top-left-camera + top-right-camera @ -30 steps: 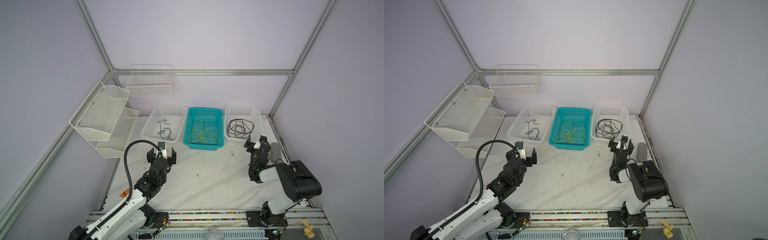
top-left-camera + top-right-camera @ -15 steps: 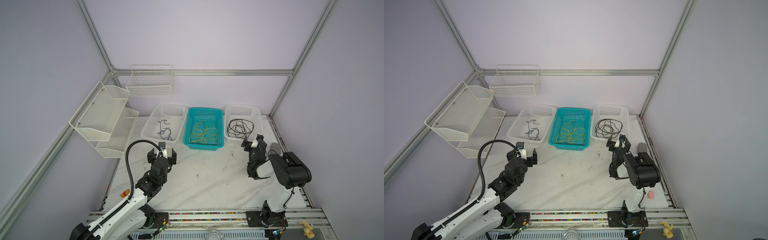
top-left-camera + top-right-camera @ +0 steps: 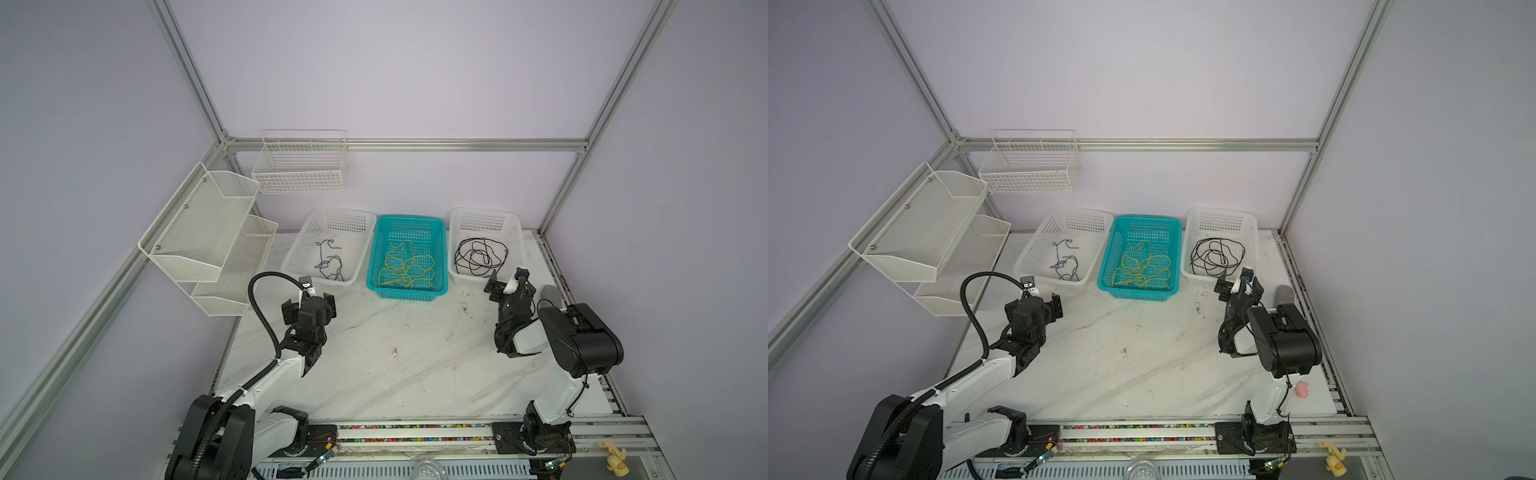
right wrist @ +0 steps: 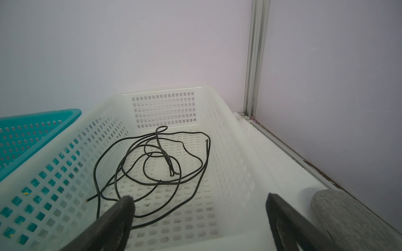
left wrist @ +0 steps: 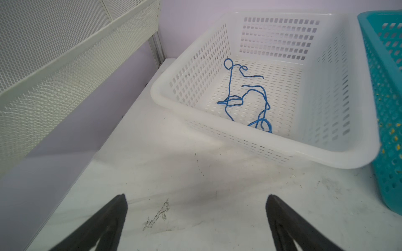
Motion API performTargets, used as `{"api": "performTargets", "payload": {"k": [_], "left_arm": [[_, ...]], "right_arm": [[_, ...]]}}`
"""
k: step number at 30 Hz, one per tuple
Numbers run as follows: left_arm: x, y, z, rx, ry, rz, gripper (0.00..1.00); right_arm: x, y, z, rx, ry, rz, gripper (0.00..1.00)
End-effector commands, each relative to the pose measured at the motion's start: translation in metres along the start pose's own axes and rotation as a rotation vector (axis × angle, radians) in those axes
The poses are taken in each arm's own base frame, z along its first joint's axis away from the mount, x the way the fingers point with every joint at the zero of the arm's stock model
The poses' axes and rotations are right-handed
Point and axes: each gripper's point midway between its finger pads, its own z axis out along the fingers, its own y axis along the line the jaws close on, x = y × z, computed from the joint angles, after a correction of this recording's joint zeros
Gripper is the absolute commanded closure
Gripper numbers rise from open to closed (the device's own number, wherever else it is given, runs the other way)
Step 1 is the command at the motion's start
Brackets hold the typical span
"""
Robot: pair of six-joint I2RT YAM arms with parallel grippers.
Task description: Untangle the cables
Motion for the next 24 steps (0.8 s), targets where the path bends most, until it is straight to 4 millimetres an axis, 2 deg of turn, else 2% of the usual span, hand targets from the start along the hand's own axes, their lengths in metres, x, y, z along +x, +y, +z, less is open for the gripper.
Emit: {"api": "performTargets", "payload": {"k": [1, 2, 4, 7, 12, 17, 19, 20, 24], "left_arm": [[-0.035, 0.002, 0.013, -0.007, -0.082, -0.053, 0.00], [-0.034, 0.002, 0.016, -0.008, -0.088, -0.020, 0.00], [-0.020, 0.003, 0.026, -0.007, -0.068, 0.044, 0.00], [-0.001, 0.011, 0.035, -0.001, -0.057, -0.020, 0.00], [-0.006, 0.006, 0.047, 0.065, -0.090, -0.049, 0.00], [-0.007, 0.015, 0.055, 0.085, -0.083, -0.090, 0.00], [-0.013, 0.015, 0.055, 0.100, -0.108, -0.081, 0.00], [-0.005, 0.015, 0.060, 0.099, -0.092, -0.069, 0.00], [0.003, 0.019, 0.065, 0.082, -0.106, -0.085, 0.00]], "right_arm": [[-0.006, -0.003, 0.001, 0.016, -0.017, 0.010, 0.03], [-0.005, -0.003, 0.001, 0.017, -0.015, 0.009, 0.03], [-0.006, -0.003, 0.001, 0.017, -0.016, 0.009, 0.03], [-0.005, -0.004, 0.001, 0.018, -0.015, 0.009, 0.03], [-0.005, -0.003, 0.001, 0.017, -0.015, 0.008, 0.03], [-0.005, -0.003, 0.001, 0.017, -0.015, 0.009, 0.03], [-0.005, -0.003, 0.001, 0.016, -0.015, 0.009, 0.03], [-0.005, -0.003, 0.001, 0.017, -0.014, 0.009, 0.03], [-0.005, -0.003, 0.001, 0.017, -0.015, 0.009, 0.03]]}}
